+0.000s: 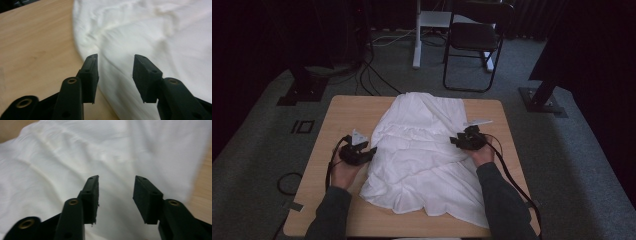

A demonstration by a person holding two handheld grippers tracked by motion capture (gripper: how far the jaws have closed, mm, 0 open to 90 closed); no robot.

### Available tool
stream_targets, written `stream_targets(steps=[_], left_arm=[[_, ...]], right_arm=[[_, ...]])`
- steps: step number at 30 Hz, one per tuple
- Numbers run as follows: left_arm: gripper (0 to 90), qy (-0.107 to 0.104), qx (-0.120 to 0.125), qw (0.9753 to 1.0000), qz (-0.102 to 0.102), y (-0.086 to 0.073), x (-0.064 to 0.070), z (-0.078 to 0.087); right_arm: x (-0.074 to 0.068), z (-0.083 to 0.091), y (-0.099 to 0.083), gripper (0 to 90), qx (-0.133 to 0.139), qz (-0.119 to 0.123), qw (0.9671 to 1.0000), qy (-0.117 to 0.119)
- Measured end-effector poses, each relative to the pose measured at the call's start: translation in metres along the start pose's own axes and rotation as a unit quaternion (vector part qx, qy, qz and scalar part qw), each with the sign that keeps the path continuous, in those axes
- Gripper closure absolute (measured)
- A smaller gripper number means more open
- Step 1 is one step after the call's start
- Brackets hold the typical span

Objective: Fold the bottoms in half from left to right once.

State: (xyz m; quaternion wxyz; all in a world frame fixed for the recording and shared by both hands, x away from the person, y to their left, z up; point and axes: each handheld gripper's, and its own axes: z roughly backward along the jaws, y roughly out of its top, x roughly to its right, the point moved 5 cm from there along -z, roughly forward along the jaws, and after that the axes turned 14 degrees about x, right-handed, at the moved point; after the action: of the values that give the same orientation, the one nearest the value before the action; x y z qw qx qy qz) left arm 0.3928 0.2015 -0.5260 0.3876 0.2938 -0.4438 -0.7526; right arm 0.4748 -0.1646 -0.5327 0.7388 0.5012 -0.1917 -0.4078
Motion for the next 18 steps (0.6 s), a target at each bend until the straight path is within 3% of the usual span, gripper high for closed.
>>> stream_targets(steps=[6,7,10,11,12,13,14,15,18], left_arm=[[49.0,-0.048,0.002,0.9986,0.023,-0.035,0.024,0.036],[48.8,-0.058,-0.002,0.9980,0.026,-0.042,0.028,0.040],[47.8,-0.084,-0.015,0.9958,0.031,-0.058,0.039,0.044],[48.1,-0.084,-0.015,0.9958,0.031,-0.058,0.039,0.044],[48.1,-0.092,-0.038,0.9948,0.022,-0.069,0.046,0.044],[61.9,-0.095,-0.038,0.9946,0.017,-0.071,0.049,0.045],[74.4,-0.101,-0.029,0.9943,0.013,-0.072,0.053,0.048],[80.6,-0.106,-0.021,0.9941,0.009,-0.071,0.055,0.052],[84.4,-0.116,-0.006,0.9932,0.009,-0.067,0.061,0.065]], right_arm=[[-0.020,-0.022,-0.018,44.2,-0.040,0.014,0.9984,0.037],[-0.021,-0.024,-0.022,46.9,-0.052,0.016,0.9977,0.039],[-0.021,-0.020,-0.030,74.9,-0.064,0.027,0.9966,0.044],[-0.021,-0.020,-0.030,74.9,-0.064,0.027,0.9966,0.044],[-0.022,-0.016,-0.030,80.1,-0.057,0.027,0.9969,0.046],[-0.022,-0.001,-0.028,86.5,-0.037,0.029,0.9977,0.048],[-0.023,0.007,-0.026,87.0,-0.023,0.032,0.9980,0.050],[-0.023,0.016,-0.024,87.1,-0.010,0.034,0.9981,0.050],[-0.022,0.049,-0.020,86.5,0.033,0.042,0.9977,0.040]])
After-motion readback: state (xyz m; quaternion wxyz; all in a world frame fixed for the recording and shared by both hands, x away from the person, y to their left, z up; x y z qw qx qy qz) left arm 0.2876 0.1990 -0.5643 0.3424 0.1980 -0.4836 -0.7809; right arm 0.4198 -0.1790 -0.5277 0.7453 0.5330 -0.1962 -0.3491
